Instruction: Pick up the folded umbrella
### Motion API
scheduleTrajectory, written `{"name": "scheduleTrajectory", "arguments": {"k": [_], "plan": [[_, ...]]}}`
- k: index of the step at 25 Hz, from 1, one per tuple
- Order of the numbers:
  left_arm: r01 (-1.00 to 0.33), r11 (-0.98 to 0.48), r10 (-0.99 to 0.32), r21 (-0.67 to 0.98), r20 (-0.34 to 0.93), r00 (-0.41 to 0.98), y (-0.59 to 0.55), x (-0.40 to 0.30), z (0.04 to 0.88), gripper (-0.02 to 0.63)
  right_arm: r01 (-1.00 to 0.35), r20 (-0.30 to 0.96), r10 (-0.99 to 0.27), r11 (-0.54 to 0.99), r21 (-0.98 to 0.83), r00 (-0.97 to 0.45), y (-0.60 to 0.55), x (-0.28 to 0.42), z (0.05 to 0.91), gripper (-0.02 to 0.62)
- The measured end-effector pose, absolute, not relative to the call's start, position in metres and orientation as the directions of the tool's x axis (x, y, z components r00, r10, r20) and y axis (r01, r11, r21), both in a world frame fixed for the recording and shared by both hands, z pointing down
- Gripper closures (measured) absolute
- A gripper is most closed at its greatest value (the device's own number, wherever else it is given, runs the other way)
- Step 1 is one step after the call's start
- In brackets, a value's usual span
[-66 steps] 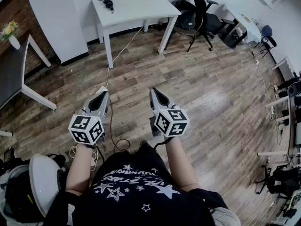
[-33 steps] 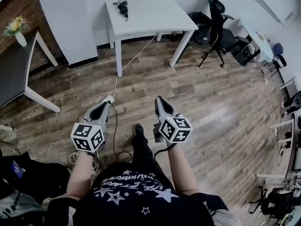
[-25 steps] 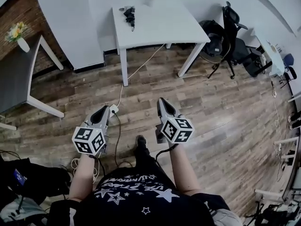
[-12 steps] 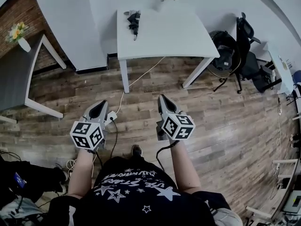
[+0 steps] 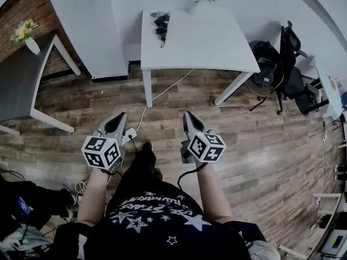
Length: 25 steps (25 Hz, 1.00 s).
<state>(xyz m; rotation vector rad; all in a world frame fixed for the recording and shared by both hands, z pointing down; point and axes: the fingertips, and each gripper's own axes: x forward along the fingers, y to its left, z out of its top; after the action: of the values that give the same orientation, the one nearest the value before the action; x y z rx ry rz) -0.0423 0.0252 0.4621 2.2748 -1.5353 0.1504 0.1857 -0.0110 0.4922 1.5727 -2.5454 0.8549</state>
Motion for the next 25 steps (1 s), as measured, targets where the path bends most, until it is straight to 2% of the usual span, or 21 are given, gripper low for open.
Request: {"name": "scheduleTrajectory", "arguments": {"k": [11, 25], "plan": [[-0.908, -0.344, -0.877, 0.240, 0.264, 0.402, -0.065, -0.054, 0.456, 0.603, -0.852, 0.305, -0.831, 0.327, -0.409, -0.466, -0.098, 0.177, 0.483, 0.580], [-0.906, -0.347, -0.868, 0.242, 0.284, 0.408, -0.223, -0.113, 0.459, 0.603, -0.883, 0.362, -0.830, 0.288, -0.371, -0.423, -0.275, 0.116, 0.489, 0.578]]}}
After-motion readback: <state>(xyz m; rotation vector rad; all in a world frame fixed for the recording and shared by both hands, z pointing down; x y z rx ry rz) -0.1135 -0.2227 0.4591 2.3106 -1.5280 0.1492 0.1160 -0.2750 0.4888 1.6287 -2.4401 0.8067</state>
